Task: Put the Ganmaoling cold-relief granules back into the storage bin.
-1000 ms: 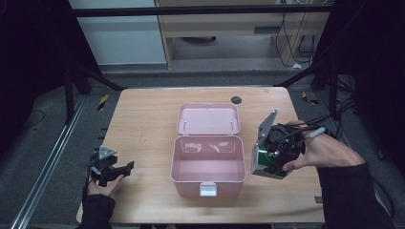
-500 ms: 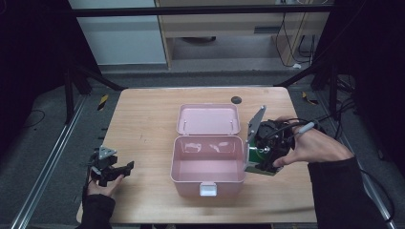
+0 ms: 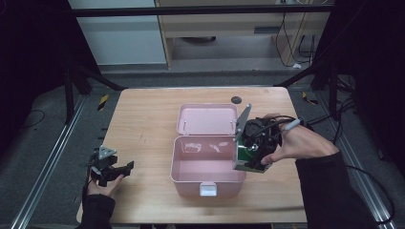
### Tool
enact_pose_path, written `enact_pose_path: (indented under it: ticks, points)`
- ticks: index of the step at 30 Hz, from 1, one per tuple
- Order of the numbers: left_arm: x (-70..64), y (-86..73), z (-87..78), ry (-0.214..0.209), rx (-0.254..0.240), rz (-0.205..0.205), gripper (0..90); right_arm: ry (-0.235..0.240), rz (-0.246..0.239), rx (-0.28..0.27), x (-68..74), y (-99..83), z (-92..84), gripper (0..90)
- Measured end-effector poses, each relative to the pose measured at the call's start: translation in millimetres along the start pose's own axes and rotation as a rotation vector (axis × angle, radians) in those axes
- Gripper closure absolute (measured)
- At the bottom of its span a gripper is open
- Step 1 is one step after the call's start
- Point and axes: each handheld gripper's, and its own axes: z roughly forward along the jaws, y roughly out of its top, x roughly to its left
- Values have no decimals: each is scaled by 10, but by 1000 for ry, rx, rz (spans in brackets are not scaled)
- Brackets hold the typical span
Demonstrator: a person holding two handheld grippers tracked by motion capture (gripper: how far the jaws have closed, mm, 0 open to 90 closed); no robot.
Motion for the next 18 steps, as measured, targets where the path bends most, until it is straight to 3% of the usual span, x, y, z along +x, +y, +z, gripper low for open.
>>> enact_pose_path:
  ticks: [18]
  points:
    - [-1, 0, 1, -2, 0, 0, 286, 11, -18, -1, -53, 190, 106, 163]
